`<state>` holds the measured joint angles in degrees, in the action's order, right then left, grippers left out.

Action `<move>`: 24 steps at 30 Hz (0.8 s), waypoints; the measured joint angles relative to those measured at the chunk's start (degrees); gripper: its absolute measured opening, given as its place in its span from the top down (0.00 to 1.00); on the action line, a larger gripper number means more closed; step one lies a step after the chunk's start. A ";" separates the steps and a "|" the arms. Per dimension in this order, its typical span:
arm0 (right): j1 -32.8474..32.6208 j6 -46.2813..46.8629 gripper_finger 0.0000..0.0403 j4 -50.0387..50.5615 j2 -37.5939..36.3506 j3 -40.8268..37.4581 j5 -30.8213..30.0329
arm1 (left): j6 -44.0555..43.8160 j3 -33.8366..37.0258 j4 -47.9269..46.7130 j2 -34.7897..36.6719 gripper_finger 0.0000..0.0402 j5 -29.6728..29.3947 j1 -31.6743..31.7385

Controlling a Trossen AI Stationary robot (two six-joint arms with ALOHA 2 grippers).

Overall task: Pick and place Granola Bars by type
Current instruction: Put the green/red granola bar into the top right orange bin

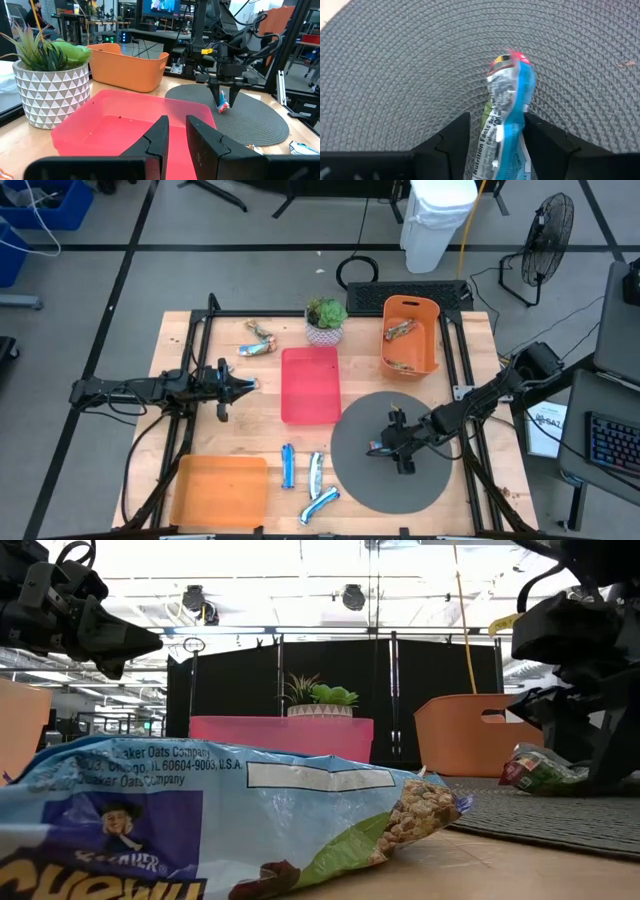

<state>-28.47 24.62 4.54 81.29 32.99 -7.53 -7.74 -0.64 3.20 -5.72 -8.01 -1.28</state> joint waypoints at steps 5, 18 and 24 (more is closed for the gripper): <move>0.00 0.02 0.58 -0.13 -0.25 0.00 0.07 | 0.00 0.00 0.00 0.00 0.82 0.00 0.01; 0.00 -0.07 0.58 -3.42 -0.25 0.00 0.07 | 0.01 0.00 0.00 0.00 0.82 0.00 0.00; 0.00 -0.20 0.58 -3.37 -0.25 0.00 0.07 | 0.01 0.00 0.00 0.00 0.82 0.00 0.02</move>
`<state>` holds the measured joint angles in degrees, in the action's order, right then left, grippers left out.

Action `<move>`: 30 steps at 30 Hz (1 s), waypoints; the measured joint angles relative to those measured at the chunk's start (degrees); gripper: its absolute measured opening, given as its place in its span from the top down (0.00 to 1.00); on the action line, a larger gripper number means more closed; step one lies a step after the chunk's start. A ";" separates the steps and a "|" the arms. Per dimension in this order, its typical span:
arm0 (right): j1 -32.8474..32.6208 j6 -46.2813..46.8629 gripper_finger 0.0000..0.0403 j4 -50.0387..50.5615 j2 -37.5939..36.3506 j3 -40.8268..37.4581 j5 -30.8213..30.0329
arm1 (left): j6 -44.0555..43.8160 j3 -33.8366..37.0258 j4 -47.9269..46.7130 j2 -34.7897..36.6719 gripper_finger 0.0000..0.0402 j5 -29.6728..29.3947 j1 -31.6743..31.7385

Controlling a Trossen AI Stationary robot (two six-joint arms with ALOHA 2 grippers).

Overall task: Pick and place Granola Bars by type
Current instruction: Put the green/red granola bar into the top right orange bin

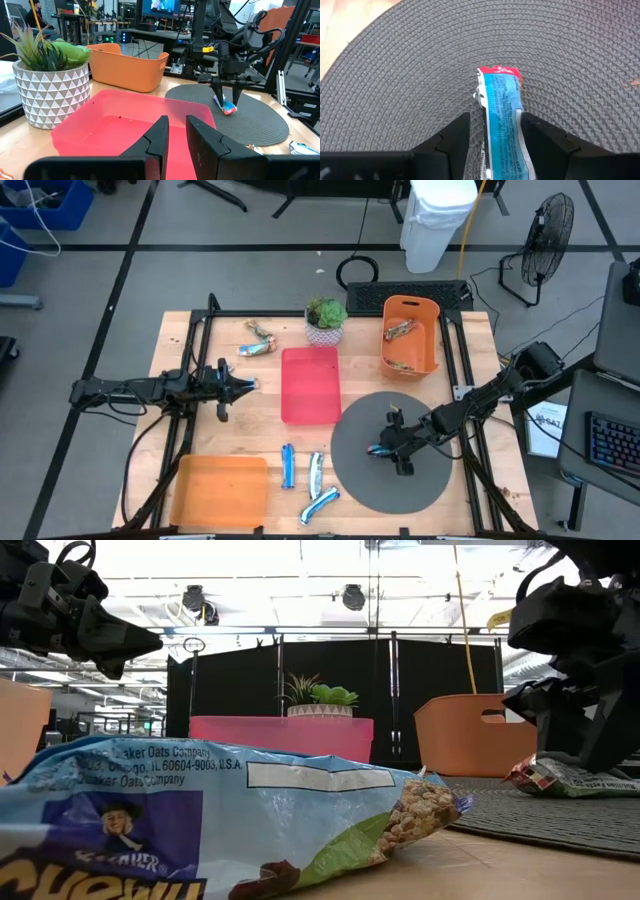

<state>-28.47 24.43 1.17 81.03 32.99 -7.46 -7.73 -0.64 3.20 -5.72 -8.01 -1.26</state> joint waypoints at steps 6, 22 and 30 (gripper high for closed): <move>0.00 -0.02 0.58 0.00 0.00 0.00 0.00 | -0.02 0.00 0.00 0.00 0.82 0.00 -0.01; 0.02 -1.21 0.58 0.46 -0.02 0.00 -0.60 | 0.00 0.00 0.00 0.00 0.82 0.00 0.00; 0.02 -1.33 0.58 0.57 -0.04 0.00 -1.73 | -0.02 0.00 0.00 0.00 0.82 0.00 0.00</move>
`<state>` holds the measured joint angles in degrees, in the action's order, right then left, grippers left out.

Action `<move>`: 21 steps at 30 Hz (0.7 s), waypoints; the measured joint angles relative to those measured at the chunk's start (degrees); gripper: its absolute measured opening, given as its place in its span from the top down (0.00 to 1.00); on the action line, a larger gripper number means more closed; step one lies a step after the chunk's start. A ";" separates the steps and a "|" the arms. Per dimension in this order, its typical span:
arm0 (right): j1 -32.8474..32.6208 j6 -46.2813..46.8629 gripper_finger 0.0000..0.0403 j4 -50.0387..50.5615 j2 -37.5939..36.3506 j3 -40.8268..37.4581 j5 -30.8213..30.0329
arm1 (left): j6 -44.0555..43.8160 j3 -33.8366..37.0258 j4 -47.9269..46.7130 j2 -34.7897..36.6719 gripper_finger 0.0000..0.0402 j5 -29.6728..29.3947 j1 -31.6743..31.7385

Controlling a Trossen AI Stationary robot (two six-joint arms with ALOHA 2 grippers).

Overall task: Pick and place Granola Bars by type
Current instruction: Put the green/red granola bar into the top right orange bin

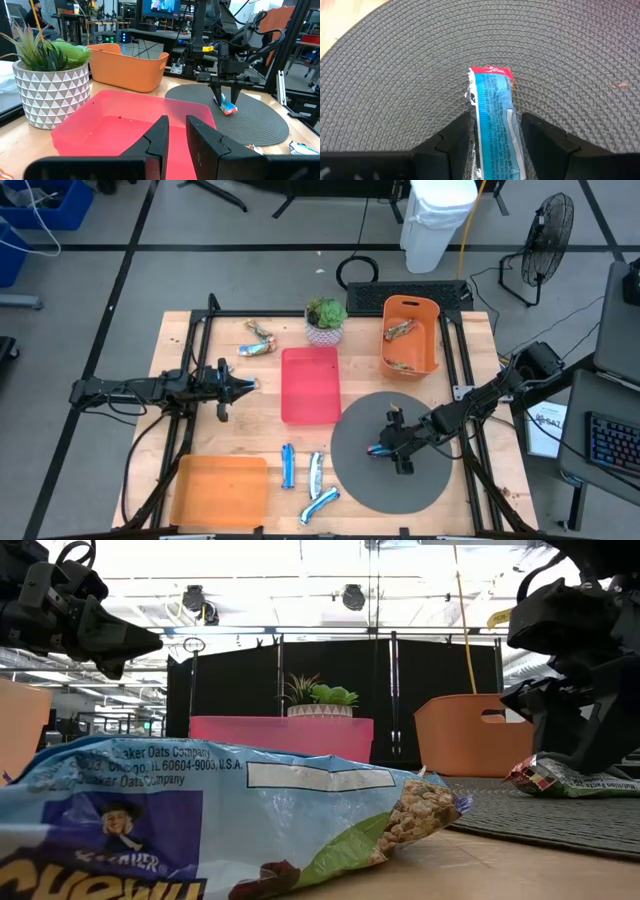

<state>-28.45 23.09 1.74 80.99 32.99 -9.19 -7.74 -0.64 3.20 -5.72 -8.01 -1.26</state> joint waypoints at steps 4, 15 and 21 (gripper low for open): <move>0.02 0.00 0.58 0.02 0.00 0.00 0.00 | 0.02 0.00 0.00 0.00 0.82 0.00 -0.02; 0.00 -0.24 0.60 0.08 0.00 0.00 0.00 | 0.02 0.00 0.00 0.00 0.82 0.00 -0.01; 0.00 -0.28 0.71 0.28 0.00 0.00 0.07 | 0.02 0.00 0.00 0.00 0.82 0.00 -0.01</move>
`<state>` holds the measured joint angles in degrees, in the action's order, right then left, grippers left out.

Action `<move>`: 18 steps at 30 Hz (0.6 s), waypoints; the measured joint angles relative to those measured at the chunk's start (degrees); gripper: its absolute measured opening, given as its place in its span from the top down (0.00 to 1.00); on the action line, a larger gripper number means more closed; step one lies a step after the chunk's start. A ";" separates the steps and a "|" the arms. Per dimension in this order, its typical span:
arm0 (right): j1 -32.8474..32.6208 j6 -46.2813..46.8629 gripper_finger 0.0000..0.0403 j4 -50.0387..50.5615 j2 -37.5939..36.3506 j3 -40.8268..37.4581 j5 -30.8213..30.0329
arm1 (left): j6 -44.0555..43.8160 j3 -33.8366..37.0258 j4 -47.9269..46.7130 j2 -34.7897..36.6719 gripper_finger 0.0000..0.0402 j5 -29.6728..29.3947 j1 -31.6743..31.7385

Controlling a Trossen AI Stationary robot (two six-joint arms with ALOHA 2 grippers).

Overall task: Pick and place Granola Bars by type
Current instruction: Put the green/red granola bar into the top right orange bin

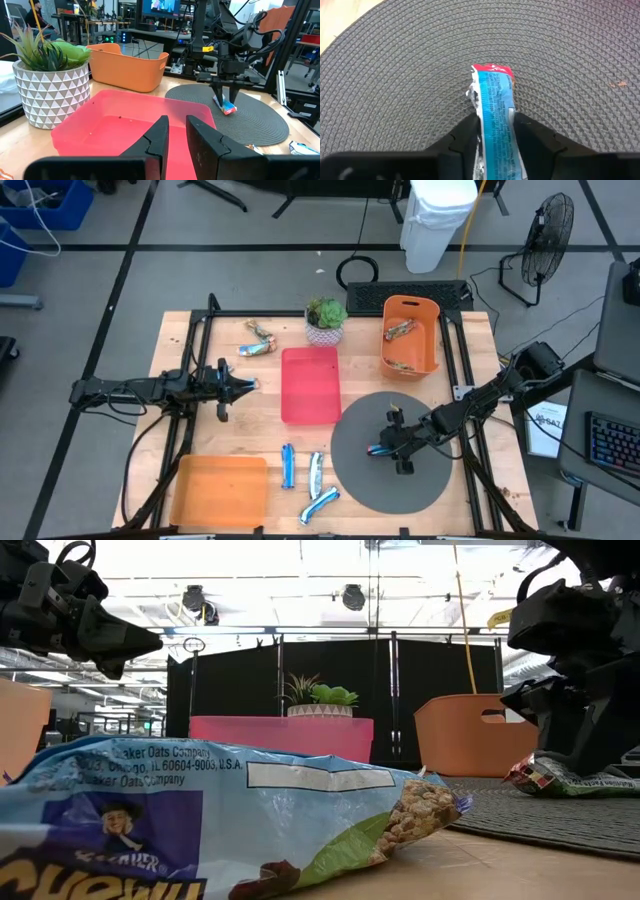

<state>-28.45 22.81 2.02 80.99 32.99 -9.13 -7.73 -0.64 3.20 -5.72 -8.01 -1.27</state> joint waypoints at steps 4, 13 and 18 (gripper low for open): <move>0.00 0.00 0.80 0.00 0.00 0.00 0.08 | -0.02 0.00 0.00 0.00 0.82 0.00 0.01; 0.00 -2.47 0.98 -0.04 0.00 0.00 0.15 | 0.00 0.00 0.00 0.00 0.82 0.00 -0.01; 0.00 -2.95 0.98 -0.04 0.00 0.00 0.15 | 0.00 0.00 0.00 0.00 0.82 0.00 -0.01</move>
<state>-28.45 19.86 1.98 80.99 32.99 -8.97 -7.73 -0.64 3.20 -5.72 -8.01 -1.28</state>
